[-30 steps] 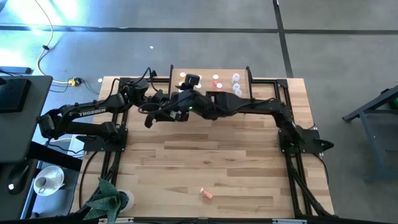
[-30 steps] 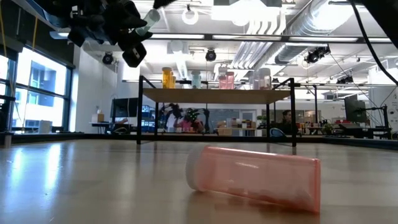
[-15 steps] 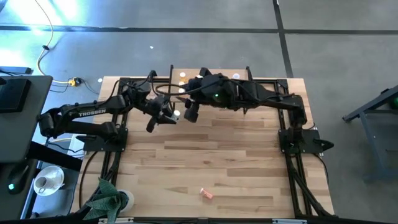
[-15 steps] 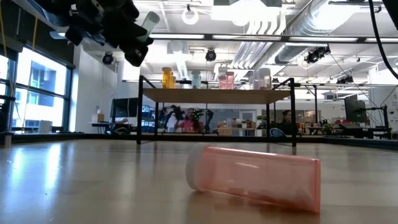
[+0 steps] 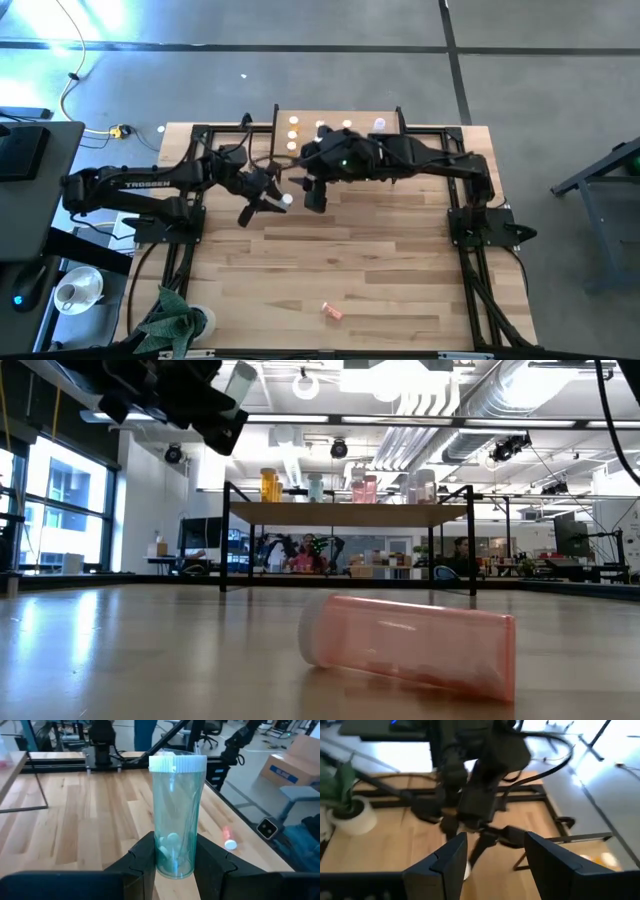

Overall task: Pick and place medicine bottles onto shelf by color
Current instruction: Put the blue pill bottle on the shelf aligned with the blue pill bottles

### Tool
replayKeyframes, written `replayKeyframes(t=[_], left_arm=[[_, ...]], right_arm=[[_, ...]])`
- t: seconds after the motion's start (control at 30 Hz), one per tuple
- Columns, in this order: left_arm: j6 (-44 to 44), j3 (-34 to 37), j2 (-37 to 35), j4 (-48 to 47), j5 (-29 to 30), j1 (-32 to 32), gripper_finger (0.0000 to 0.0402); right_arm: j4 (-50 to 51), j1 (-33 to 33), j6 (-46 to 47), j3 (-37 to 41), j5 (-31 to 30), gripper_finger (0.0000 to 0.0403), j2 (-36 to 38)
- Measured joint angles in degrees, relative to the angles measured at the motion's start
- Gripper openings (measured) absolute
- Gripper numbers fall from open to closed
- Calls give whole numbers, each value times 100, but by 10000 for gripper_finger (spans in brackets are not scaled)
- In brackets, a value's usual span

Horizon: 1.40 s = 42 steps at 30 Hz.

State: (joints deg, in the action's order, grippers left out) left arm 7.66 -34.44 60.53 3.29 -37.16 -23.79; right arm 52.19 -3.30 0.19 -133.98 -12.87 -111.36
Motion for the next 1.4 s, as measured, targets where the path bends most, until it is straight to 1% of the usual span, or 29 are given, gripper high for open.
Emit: replayKeyframes(t=[0.2,0.33,0.47,0.53,0.77,0.9,1.03,1.27,1.4], left_arm=[[0,0,0,129,39,264,94],[-14,0,0,144,41,399,94],[-41,0,0,208,52,610,94],[-72,0,0,329,51,745,94],[-157,0,0,591,53,1187,94],[-166,0,0,595,59,1327,94],[-164,0,0,600,343,1467,94],[-162,0,0,835,618,1659,94],[-175,0,0,979,631,1681,94]], right_arm=[[-3,-261,-39,276,366,188,-8],[17,-425,-279,368,575,188,-8],[29,-527,-663,366,1191,188,-74],[3,-571,-811,368,1356,188,-146],[-17,-613,-1129,369,1358,188,-437],[-178,-610,-1196,370,1144,188,-489],[-233,-611,-1226,370,1351,188,-502],[-342,-613,-1179,366,1344,188,-549],[-298,-611,-1178,368,1474,188,-610]])
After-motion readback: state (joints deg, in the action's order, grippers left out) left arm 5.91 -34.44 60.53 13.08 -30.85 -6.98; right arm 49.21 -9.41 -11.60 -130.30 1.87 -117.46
